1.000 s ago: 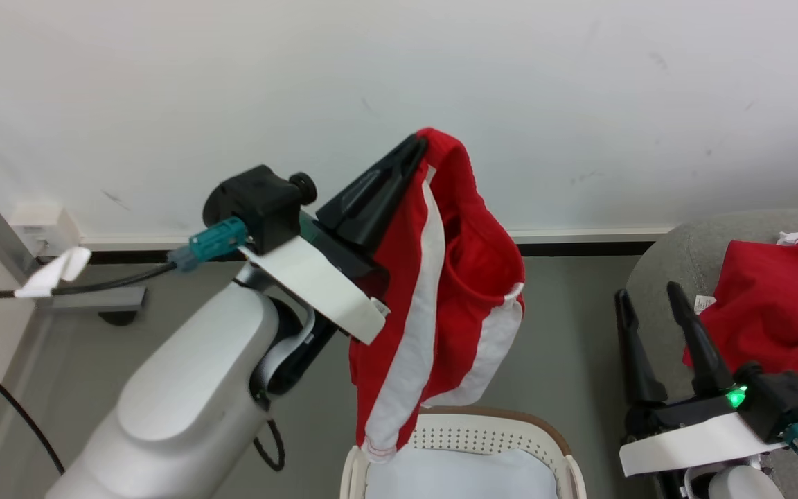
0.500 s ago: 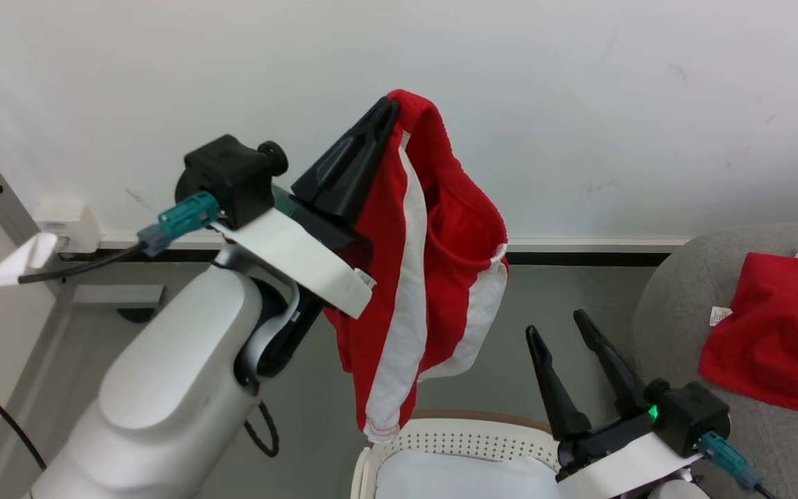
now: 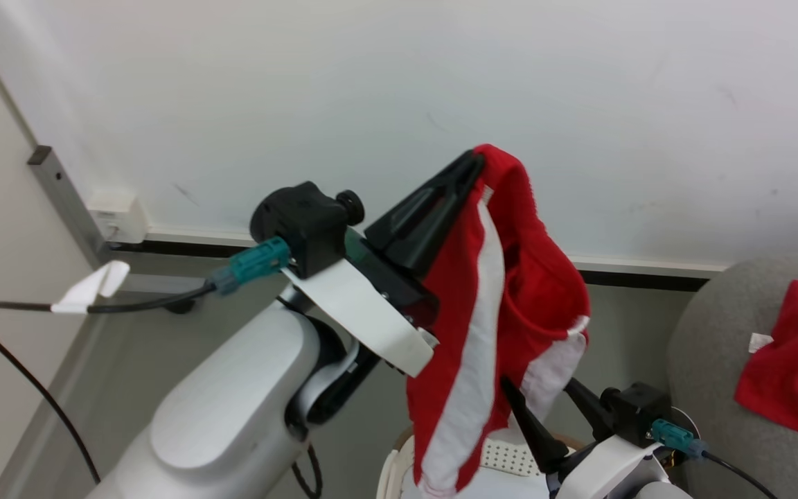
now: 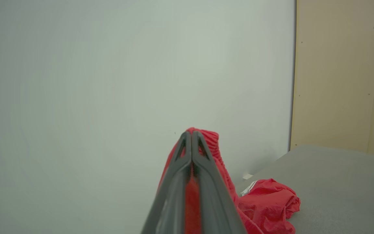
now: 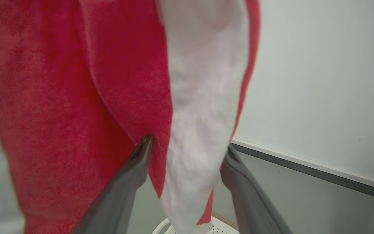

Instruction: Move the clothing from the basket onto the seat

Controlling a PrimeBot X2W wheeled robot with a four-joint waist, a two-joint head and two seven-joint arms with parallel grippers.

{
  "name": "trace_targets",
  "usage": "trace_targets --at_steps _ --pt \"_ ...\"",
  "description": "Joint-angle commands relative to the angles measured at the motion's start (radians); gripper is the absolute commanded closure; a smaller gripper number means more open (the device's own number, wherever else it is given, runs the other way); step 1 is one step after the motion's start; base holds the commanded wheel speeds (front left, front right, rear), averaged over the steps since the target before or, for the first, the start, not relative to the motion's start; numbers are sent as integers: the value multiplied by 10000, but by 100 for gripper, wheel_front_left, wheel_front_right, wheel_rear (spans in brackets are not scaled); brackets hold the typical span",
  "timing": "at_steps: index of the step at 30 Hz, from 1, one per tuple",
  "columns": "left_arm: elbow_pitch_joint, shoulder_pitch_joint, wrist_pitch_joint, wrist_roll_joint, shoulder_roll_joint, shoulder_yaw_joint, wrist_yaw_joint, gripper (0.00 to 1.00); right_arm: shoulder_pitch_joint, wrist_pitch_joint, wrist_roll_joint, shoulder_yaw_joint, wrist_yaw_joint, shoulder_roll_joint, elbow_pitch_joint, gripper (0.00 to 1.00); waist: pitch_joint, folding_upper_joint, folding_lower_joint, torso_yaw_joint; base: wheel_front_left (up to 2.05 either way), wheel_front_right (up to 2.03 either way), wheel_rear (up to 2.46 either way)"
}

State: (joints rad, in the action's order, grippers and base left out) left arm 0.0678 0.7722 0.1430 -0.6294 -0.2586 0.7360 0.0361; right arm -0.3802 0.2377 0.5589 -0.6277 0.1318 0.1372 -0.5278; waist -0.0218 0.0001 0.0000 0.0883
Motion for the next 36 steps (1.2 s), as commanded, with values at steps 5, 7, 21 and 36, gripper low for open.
trace_targets --at_steps 5,7,21,36 --pt "-599 -221 -280 -88 138 316 55 100 -499 174 875 -848 -23 378 -580 0 -167 -1 0 623 0 0 0" --pt "-808 -275 -391 -138 140 394 67 100 -684 215 1000 -1016 -23 395 -688 0 -184 -1 0 780 0 0 0" --pt "-717 -721 -400 -374 -192 348 -154 100 -514 278 546 -153 -23 124 221 100 -141 -1 0 1291 0 0 0" --pt "-460 -1009 -172 -491 -375 302 -247 100 -68 279 107 617 -23 -20 737 100 -36 -1 0 948 0 0 0"
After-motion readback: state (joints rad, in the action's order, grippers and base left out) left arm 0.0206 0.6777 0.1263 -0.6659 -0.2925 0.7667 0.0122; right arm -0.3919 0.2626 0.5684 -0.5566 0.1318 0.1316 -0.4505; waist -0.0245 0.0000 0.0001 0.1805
